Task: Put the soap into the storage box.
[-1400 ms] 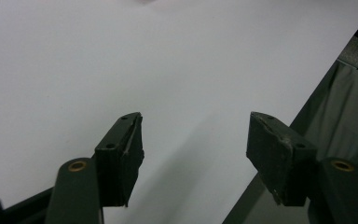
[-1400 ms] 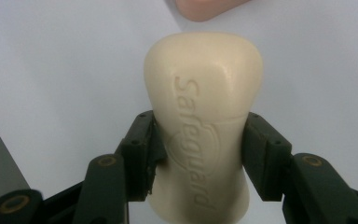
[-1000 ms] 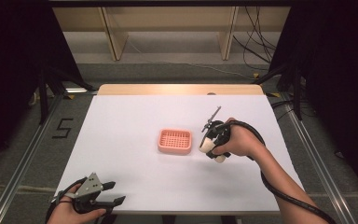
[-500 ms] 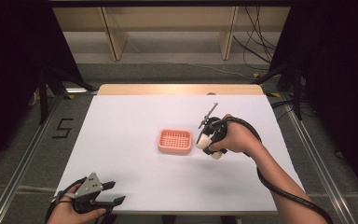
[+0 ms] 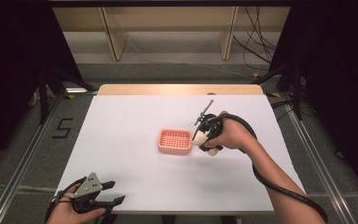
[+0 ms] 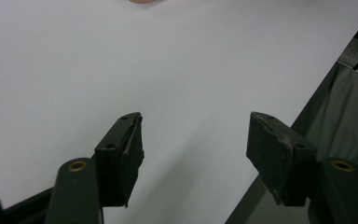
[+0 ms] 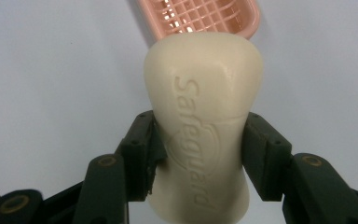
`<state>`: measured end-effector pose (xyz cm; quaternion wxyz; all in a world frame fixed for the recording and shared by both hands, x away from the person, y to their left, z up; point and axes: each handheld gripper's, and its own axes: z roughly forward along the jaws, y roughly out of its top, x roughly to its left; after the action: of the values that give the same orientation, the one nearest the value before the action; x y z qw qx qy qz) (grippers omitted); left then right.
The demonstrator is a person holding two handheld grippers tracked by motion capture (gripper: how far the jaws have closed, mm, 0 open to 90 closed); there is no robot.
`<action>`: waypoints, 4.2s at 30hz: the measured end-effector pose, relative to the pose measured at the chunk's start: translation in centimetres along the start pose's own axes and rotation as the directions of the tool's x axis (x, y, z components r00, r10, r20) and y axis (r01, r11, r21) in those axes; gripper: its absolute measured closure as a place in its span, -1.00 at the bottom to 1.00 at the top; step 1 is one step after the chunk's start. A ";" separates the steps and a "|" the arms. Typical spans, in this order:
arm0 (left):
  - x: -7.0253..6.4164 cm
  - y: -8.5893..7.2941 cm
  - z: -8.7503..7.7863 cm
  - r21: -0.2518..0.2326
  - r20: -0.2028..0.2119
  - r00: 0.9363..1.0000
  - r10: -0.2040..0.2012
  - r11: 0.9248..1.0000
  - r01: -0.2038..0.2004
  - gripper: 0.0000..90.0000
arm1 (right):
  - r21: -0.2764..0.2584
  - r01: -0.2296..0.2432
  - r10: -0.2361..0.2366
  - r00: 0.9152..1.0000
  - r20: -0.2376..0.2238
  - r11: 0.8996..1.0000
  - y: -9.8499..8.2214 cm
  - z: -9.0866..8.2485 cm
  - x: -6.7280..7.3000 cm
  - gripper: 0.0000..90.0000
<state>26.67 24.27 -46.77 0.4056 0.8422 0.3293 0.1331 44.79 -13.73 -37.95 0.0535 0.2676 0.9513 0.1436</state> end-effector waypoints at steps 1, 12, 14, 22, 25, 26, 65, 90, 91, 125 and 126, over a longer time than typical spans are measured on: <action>0.0 0.0 0.0 0.000 0.000 1.000 0.000 1.000 0.000 -0.21 | 0.001 -0.008 0.008 1.000 0.002 1.000 0.1 0.0 0.1 0.13; 0.0 0.0 0.0 -0.001 0.000 1.000 0.000 1.000 0.000 -0.21 | -0.011 0.001 -0.001 1.000 0.004 1.000 0.8 0.1 -0.1 0.13; 0.0 0.0 0.0 -0.001 -0.001 1.000 0.000 1.000 0.000 -0.21 | -0.006 0.000 0.000 1.000 0.001 1.000 1.0 0.1 -0.1 0.13; -0.1 0.0 0.1 -0.002 0.001 1.000 -0.023 1.000 0.023 -0.21 | -0.012 0.009 -0.009 1.000 0.003 1.000 1.8 0.1 0.0 0.13; -0.1 -0.1 0.1 -0.010 0.002 0.999 -0.032 0.999 0.032 -0.21 | -0.015 0.022 -0.021 1.000 0.003 1.000 2.0 0.2 0.0 0.13; -0.1 0.0 0.0 -0.002 0.001 1.000 -0.022 1.000 0.022 -0.21 | -0.016 0.027 -0.027 1.000 0.004 1.000 2.0 0.2 0.0 0.13; 0.0 0.0 0.0 -0.031 0.010 1.000 -0.022 0.999 0.022 -0.21 | 0.020 0.204 -0.204 0.979 0.011 0.979 5.3 1.6 -0.3 0.13; 0.1 0.1 -0.2 -0.019 0.002 1.000 -0.004 1.000 0.004 -0.21 | 0.033 0.219 -0.220 0.975 0.015 0.975 6.5 2.3 -0.9 0.13; 0.1 0.1 -0.1 -0.024 0.004 1.000 -0.008 1.000 0.008 -0.21 | 0.033 0.219 -0.219 0.976 0.016 0.975 6.5 2.3 -0.9 0.13; 0.1 0.1 -0.2 -0.017 0.006 1.000 -0.022 1.000 0.022 -0.21 | 0.047 0.281 -0.282 0.959 0.015 0.959 7.8 3.6 -1.3 0.13; 0.1 0.1 -0.2 -0.017 0.006 1.000 -0.022 1.000 0.022 -0.21 | 0.041 0.296 -0.297 0.955 0.006 0.954 7.8 3.6 -1.5 0.13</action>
<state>26.62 24.43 -46.58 0.4149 0.8355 0.3363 0.1291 50.56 -7.22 -39.00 0.0750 0.1238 0.9830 0.1134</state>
